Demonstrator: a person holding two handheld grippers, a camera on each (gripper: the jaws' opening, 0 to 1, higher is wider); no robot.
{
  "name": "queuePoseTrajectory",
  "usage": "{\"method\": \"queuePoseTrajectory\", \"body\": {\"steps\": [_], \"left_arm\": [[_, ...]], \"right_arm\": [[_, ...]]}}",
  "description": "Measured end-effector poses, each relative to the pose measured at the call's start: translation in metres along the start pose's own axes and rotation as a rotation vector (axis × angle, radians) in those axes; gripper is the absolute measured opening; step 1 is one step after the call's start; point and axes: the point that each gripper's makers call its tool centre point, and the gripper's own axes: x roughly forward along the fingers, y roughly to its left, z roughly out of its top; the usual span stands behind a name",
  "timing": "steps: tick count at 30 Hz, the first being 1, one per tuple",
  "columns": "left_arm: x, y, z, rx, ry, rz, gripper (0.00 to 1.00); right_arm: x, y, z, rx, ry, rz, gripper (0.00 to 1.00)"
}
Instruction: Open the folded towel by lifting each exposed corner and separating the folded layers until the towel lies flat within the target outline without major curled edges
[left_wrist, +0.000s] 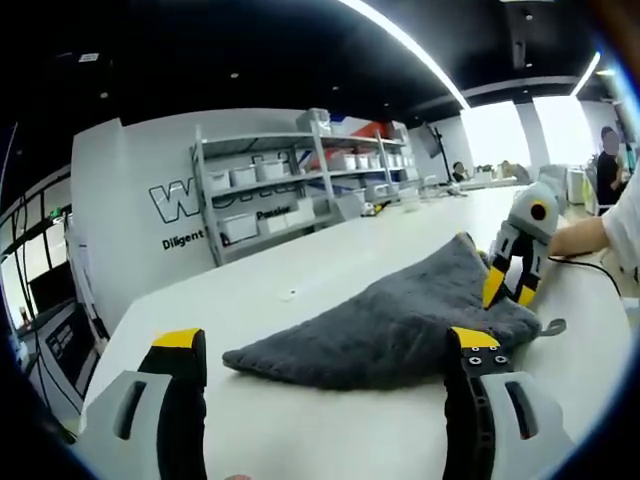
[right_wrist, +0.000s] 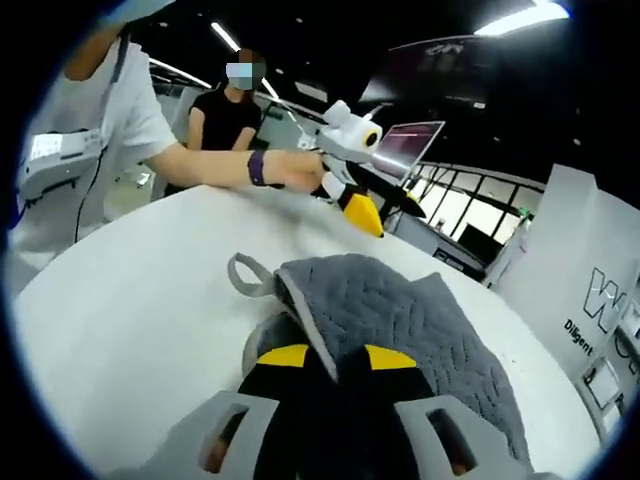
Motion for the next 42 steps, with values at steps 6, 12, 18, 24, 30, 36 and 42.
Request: {"method": "queuePoseTrajectory", "body": {"steps": [6,12,18,24,30,36,42], "left_arm": [[0.000,0.000,0.000,0.000,0.002,0.000,0.98],[-0.001,-0.001,0.002,-0.001,-0.003,0.000,0.98],[-0.001,0.000,0.004,-0.001,-0.008,-0.001,0.98],[-0.001,0.001,0.006,-0.001,-0.010,-0.001,0.98],[-0.001,0.002,0.007,-0.002,-0.014,-0.001,0.98],[0.000,0.003,0.008,-0.002,-0.016,-0.004,0.98],[-0.001,0.003,0.008,-0.002,-0.017,-0.004,0.98]], "right_arm": [[-0.004,-0.004,0.005,0.182,-0.026,0.005,0.00],[-0.013,-0.016,0.016,0.346,-0.125,-0.006,0.00],[-0.036,-0.046,0.029,0.491,-0.282,-0.088,0.00],[-0.059,-0.072,0.024,0.555,-0.357,-0.183,0.00],[-0.082,-0.096,0.019,0.557,-0.386,-0.300,0.00],[-0.104,-0.113,0.011,0.557,-0.395,-0.397,0.00],[-0.123,-0.129,-0.001,0.590,-0.414,-0.472,0.00]]}}
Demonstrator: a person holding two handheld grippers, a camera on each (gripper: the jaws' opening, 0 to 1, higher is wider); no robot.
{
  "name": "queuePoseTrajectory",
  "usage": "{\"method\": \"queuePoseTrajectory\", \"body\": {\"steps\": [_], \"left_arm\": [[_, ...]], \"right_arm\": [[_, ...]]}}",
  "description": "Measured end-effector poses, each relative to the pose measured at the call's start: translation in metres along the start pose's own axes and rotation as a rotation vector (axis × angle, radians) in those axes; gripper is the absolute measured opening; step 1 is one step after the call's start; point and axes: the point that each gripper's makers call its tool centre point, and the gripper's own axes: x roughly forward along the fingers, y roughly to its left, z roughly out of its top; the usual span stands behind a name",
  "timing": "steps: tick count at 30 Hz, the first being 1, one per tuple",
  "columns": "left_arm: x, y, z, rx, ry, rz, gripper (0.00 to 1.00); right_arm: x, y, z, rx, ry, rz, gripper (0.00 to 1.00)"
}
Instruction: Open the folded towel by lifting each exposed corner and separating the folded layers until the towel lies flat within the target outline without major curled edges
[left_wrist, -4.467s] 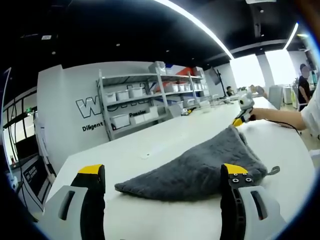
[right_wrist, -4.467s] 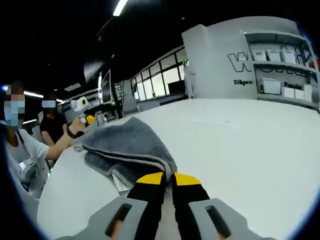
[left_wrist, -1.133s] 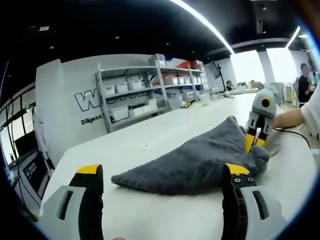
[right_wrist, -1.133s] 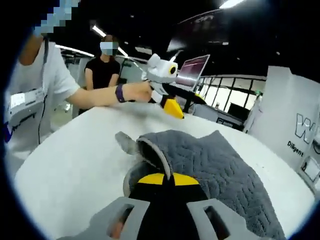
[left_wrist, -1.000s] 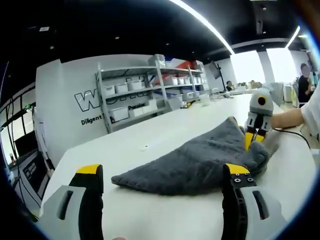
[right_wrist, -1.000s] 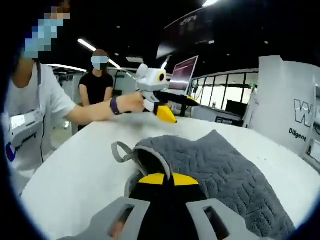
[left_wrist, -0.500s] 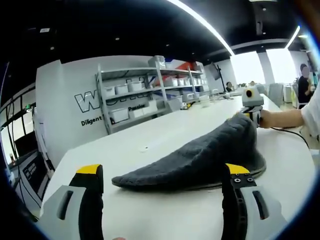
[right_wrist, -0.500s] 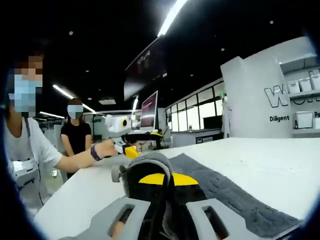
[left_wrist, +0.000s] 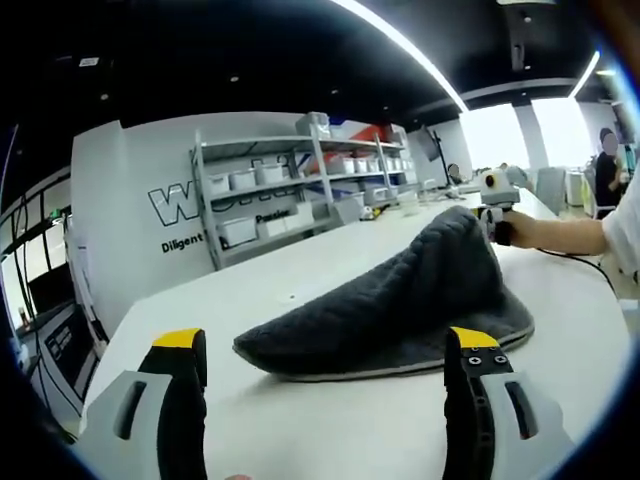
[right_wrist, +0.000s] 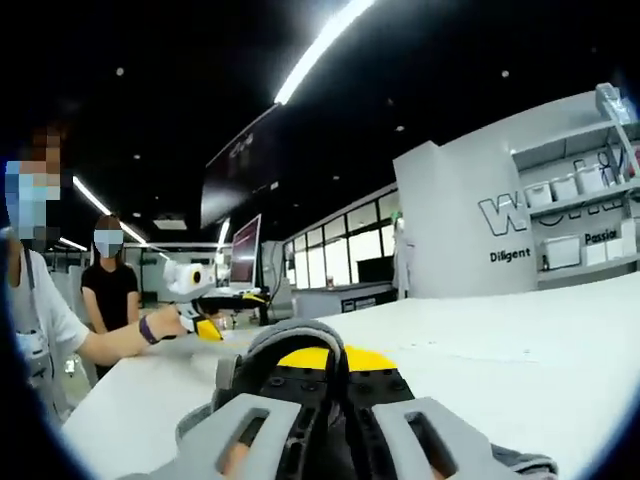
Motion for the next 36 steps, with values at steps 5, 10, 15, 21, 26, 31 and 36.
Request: {"method": "queuePoseTrajectory", "body": {"steps": [5,10,15,21,26,31,36], "left_arm": [[-0.001,-0.002,0.000,0.000,-0.002,-0.002,0.98],[0.000,-0.005,-0.001,-0.001,-0.001,-0.007,0.97],[0.006,-0.022,-0.003,-0.002,0.005,-0.048,0.97],[0.013,-0.044,-0.007,0.043,0.032,-0.106,0.97],[0.013,-0.044,-0.006,0.045,0.030,-0.114,0.97],[0.012,-0.039,-0.007,0.028,0.029,-0.103,0.97],[0.012,-0.038,-0.008,0.022,0.028,-0.100,0.97]], "right_arm": [[-0.011,-0.009,0.002,0.015,-0.028,-0.061,0.00],[-0.019,-0.024,0.005,0.045,-0.050,-0.101,0.00],[-0.024,-0.029,0.008,0.038,-0.055,-0.126,0.00],[-0.031,-0.032,0.013,0.009,-0.066,-0.156,0.00],[-0.040,-0.044,0.018,0.016,-0.095,-0.196,0.00],[-0.054,-0.064,0.029,0.034,-0.136,-0.234,0.00],[-0.074,-0.082,0.039,0.038,-0.173,-0.299,0.00]]}}
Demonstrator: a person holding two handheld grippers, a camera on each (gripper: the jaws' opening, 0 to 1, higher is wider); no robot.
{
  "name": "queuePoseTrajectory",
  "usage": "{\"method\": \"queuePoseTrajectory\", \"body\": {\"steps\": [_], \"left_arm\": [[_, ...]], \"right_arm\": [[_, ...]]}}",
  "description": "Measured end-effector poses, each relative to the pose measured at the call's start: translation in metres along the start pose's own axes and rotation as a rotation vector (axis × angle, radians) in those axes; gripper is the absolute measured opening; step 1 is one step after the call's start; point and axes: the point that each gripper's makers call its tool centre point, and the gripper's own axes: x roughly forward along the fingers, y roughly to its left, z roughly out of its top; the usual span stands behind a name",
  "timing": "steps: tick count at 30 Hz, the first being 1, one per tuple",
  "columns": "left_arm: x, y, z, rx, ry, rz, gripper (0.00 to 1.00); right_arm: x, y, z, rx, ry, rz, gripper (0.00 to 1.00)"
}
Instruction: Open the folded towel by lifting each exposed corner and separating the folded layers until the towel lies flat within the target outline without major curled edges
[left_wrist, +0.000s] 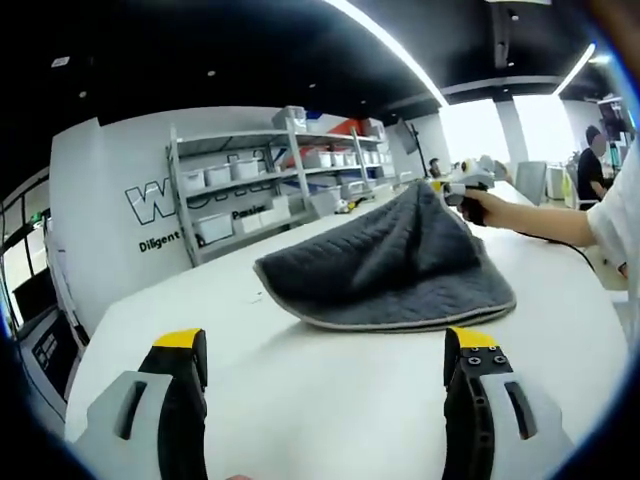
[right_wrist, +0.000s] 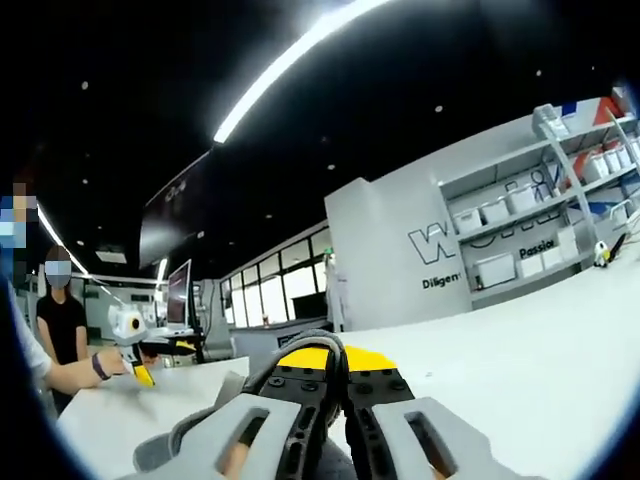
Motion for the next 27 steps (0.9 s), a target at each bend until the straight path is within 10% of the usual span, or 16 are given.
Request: {"method": "queuePoseTrajectory", "body": {"steps": [12,27], "left_arm": [[0.000,0.002,-0.002,-0.008,0.002,0.003,0.97],[0.000,0.004,-0.003,-0.011,0.004,0.004,0.97]], "right_arm": [[-0.032,-0.063,0.017,-0.105,0.027,-0.175,0.00],[-0.085,-0.142,0.011,0.014,0.049,-0.419,0.00]]}}
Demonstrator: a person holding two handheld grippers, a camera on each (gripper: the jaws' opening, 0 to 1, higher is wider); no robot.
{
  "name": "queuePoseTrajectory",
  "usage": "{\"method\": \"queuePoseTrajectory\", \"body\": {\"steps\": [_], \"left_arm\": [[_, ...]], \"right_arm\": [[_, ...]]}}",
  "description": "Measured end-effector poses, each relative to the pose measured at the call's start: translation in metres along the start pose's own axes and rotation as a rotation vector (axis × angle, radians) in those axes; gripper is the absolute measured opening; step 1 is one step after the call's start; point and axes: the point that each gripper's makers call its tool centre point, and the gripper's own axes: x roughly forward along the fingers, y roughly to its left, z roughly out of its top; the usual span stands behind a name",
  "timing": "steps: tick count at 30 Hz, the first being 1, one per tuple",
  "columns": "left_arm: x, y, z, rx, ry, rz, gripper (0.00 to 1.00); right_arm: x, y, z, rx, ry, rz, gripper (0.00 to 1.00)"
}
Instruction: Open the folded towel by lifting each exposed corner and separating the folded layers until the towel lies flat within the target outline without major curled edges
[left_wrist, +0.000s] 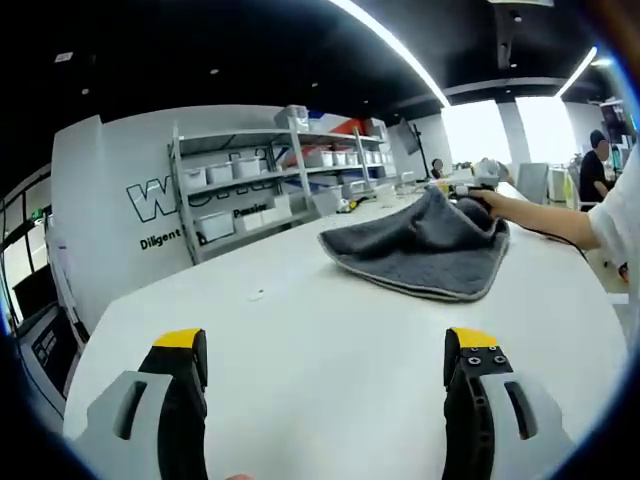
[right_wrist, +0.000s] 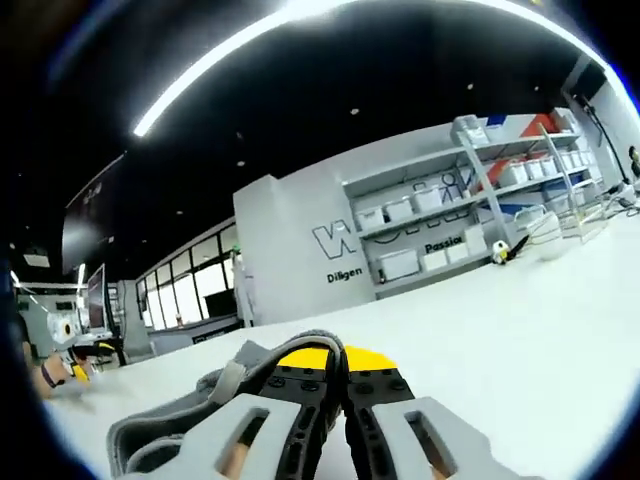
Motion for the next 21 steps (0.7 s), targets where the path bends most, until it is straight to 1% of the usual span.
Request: {"method": "queuePoseTrajectory", "body": {"steps": [2,3,6,9,11,13,15,18,21], "left_arm": [[0.000,0.000,0.000,0.000,0.000,0.000,0.97],[0.000,0.000,0.000,0.000,0.000,0.000,0.97],[0.000,-0.001,0.000,0.000,0.001,0.000,0.97],[0.000,-0.001,0.000,-0.001,0.000,0.000,0.97],[-0.001,-0.001,-0.001,0.000,0.001,0.001,0.97],[-0.001,-0.002,-0.001,0.000,0.002,0.000,0.97],[-0.001,-0.003,-0.001,0.001,0.003,0.000,0.97],[-0.001,-0.003,-0.001,0.001,0.002,0.001,0.97],[0.000,-0.002,0.000,0.000,0.002,0.000,0.97]], "right_arm": [[-0.001,-0.014,-0.004,-0.008,0.021,-0.035,0.00],[-0.002,-0.024,-0.007,-0.021,0.040,-0.066,0.00],[-0.008,-0.032,-0.012,-0.047,0.061,-0.111,0.00],[-0.012,-0.044,-0.013,-0.041,0.067,-0.150,0.00],[-0.014,-0.048,-0.016,-0.032,0.073,-0.177,0.00],[-0.016,-0.052,-0.017,-0.026,0.084,-0.196,0.00],[-0.017,-0.055,-0.019,-0.040,0.097,-0.208,0.00],[-0.016,-0.058,-0.020,-0.047,0.109,-0.215,0.00],[-0.016,-0.063,-0.021,-0.076,0.123,-0.222,0.00]]}}
